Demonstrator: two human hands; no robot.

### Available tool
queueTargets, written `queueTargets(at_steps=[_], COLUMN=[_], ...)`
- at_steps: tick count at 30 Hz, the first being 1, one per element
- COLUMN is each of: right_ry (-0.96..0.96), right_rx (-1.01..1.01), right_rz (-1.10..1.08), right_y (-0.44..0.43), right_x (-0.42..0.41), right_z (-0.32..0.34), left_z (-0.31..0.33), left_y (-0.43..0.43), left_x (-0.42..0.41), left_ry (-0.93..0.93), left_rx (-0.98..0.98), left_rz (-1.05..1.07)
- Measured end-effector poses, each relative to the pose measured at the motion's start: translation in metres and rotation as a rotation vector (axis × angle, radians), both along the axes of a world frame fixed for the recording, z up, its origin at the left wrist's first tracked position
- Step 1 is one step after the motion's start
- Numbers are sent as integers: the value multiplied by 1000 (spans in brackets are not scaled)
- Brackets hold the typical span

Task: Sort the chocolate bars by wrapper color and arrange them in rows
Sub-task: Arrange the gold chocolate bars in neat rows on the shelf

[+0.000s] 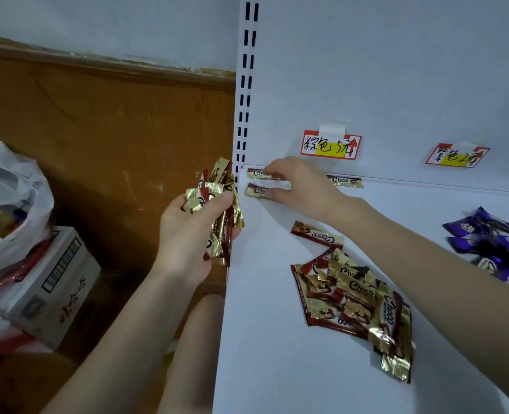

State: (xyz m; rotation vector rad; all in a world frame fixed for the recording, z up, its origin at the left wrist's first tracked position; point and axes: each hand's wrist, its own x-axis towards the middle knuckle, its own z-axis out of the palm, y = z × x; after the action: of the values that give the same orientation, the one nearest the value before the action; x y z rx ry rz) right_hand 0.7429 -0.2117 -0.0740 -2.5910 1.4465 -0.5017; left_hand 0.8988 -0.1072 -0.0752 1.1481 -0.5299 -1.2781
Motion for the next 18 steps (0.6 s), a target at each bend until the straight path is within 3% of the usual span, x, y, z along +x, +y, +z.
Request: queueTargets(at_steps=[2, 7, 18], right_ry=[-31, 117, 139], right_rx=[-49, 14, 61], right_rz=[-10, 33, -14], right_y=[8, 15, 5], right_x=[-4, -6, -5], right_z=[-2, -22, -26], left_z=[-1, -2, -3], left_y=[-1, -3, -5], left_x=[0, -3, -3], left_ry=[1, 7, 3], left_rx=[0, 0, 16], left_rz=[-5, -2, 7])
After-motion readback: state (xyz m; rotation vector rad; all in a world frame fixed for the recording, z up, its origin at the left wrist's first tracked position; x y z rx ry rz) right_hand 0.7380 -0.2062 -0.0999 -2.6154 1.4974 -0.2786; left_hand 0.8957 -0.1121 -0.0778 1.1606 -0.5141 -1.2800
